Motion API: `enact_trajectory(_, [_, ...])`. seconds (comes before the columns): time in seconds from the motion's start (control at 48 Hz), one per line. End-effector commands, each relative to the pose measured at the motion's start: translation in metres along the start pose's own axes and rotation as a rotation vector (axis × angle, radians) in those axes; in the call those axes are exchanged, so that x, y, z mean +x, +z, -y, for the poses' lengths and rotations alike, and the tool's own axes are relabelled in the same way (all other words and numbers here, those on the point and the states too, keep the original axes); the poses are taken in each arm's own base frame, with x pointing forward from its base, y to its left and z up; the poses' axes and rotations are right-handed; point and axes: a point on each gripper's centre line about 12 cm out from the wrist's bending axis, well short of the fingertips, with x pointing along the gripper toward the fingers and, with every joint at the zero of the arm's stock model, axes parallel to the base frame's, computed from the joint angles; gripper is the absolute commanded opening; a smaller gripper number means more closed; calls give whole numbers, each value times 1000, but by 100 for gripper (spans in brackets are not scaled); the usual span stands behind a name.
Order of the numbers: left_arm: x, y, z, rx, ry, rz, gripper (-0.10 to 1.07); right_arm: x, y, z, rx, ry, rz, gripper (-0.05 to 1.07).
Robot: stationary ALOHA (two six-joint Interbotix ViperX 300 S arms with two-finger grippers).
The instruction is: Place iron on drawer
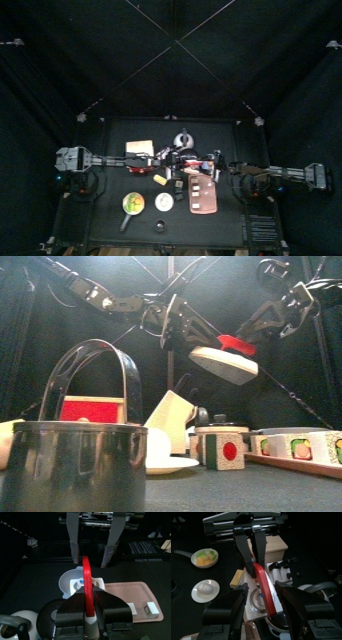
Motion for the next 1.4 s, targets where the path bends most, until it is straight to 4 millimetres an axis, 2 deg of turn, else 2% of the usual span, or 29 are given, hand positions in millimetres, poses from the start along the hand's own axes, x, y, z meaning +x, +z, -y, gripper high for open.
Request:
enact_trajectory(0.0, [-16,23,-2,-19,8,63,40,-1,7,0,4,3,23,82])
enact_trajectory(0.167, [-57,28,-1,-23,12,80,40,-1,7,0,4,3,25,82])
enact_trajectory(0.375, [-126,15,-2,-25,25,108,40,-1,7,0,2,3,25,82])
enact_trajectory(0.458, [-157,0,-7,-15,46,112,40,-1,7,0,1,3,25,82])
enact_trajectory(0.542, [-189,-12,-20,36,98,132,40,-1,7,1,3,0,23,82])
enact_trajectory(0.646, [-218,-31,-30,21,158,141,40,0,5,2,5,-5,18,82])
enact_trajectory(0.792, [-226,-66,-54,-25,272,49,40,1,4,7,12,-22,10,82])
enact_trajectory(1.042, [-221,-88,-59,-43,288,-34,42,2,2,9,16,-31,5,82])
enact_trajectory(1.229, [-218,-90,-59,-52,282,-46,59,2,0,9,16,-32,-1,82])
enact_trajectory(1.375, [-217,-89,-59,-63,282,-41,77,2,0,10,16,-34,-2,82])
